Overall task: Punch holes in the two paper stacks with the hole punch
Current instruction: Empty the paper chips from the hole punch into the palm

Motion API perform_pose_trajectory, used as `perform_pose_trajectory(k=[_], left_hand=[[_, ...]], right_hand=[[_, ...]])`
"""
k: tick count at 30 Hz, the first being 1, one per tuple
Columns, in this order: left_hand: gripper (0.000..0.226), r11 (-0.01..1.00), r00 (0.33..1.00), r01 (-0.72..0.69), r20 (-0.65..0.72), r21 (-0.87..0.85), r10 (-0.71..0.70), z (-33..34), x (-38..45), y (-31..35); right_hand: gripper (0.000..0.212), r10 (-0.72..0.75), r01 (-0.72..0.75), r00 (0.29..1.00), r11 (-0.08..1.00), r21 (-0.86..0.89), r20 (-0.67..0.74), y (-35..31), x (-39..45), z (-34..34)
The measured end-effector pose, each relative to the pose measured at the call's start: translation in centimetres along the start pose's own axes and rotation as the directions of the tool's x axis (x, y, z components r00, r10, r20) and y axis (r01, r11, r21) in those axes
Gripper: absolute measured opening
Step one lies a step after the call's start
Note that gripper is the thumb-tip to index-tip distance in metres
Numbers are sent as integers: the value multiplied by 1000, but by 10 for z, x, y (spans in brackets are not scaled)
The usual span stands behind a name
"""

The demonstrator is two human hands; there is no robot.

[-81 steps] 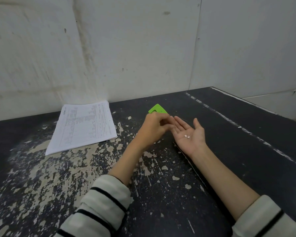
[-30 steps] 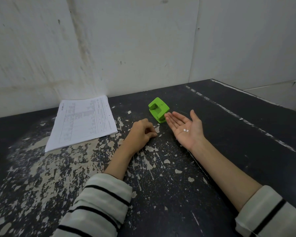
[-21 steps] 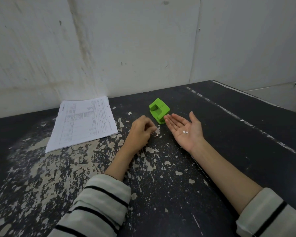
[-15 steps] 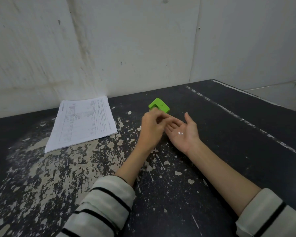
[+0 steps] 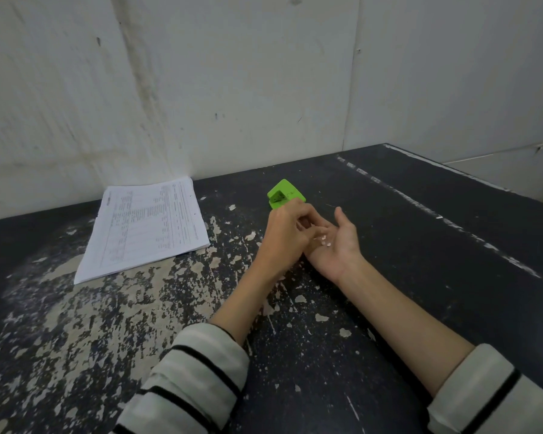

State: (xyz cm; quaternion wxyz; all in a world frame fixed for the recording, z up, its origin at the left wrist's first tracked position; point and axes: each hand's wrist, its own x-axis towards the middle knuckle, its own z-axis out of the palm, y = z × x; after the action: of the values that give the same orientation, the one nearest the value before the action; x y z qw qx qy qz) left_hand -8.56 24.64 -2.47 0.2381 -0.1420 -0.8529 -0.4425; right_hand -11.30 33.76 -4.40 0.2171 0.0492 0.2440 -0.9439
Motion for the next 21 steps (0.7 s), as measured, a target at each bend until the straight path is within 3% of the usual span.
perform_pose_trajectory(k=[5,11,21], left_hand=[[11,983,991,84,114,-164,-66,-30,9,-14],[12,965,950,177,222,194,-219,-40,-4,-48],[6,971,965,152,184,184,-186,-34,-10,-53]], right_hand=[[68,-66,67,997,997,32,-44,-9,-1,2],[65,-83,89,994,992,86,-77,-12,0,1],[64,-87,94,992,992,86,-90,-12,1,-1]])
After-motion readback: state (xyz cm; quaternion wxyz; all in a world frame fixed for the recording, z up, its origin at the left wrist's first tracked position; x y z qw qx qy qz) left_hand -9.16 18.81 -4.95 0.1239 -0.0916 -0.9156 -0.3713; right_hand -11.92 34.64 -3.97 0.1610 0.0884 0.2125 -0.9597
